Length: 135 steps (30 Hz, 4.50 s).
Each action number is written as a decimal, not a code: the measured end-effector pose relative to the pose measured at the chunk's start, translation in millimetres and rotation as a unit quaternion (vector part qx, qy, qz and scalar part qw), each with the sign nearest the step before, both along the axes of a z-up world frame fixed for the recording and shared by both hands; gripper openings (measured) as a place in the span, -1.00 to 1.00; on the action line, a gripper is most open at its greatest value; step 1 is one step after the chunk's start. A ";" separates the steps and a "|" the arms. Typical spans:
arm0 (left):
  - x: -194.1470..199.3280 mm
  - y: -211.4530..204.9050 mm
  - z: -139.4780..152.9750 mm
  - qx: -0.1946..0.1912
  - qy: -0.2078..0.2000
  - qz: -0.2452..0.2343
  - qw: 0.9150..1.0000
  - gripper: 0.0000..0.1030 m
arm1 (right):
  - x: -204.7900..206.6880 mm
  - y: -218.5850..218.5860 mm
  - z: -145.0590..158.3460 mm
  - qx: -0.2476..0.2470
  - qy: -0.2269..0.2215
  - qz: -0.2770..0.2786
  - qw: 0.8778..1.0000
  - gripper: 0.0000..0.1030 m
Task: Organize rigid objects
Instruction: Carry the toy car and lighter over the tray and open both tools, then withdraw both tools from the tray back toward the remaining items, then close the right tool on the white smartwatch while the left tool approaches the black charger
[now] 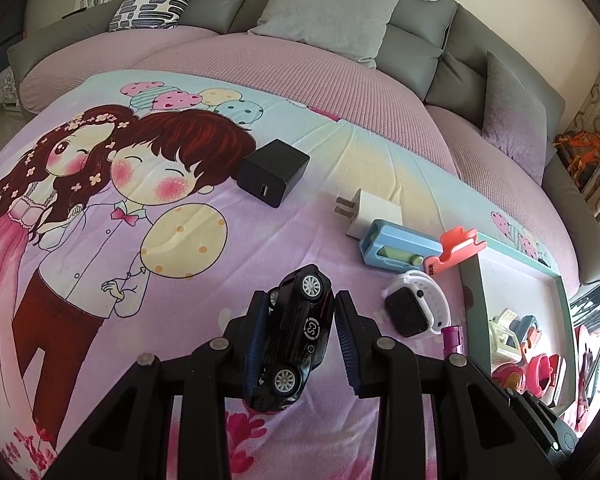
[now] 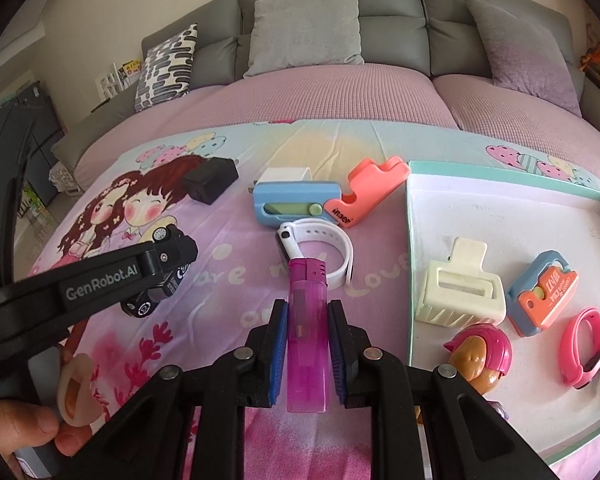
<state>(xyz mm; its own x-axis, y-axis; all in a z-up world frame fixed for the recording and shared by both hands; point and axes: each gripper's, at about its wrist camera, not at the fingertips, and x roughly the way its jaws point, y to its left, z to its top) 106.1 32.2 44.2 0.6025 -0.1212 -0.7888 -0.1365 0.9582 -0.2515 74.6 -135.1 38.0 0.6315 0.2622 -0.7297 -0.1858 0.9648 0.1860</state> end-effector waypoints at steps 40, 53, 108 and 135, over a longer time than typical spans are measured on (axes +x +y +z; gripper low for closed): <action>-9.3 -209.9 32.6 -0.054 -0.050 -0.256 0.964 -0.31 | -28.9 -215.7 25.5 0.000 -0.045 -0.344 0.938 -0.58; -6.2 -207.7 17.7 -0.051 -0.034 -0.257 0.964 -0.08 | -24.4 -216.7 14.0 0.011 -0.015 -0.339 0.941 -0.58; -11.0 28.6 27.9 0.024 -0.079 0.129 0.988 0.93 | 6.3 -61.4 22.8 0.017 -0.080 -0.095 0.992 1.00; 4.0 58.1 -5.4 0.032 -0.026 0.108 0.993 0.93 | 45.6 16.3 -4.5 -0.006 -0.007 0.007 1.000 0.47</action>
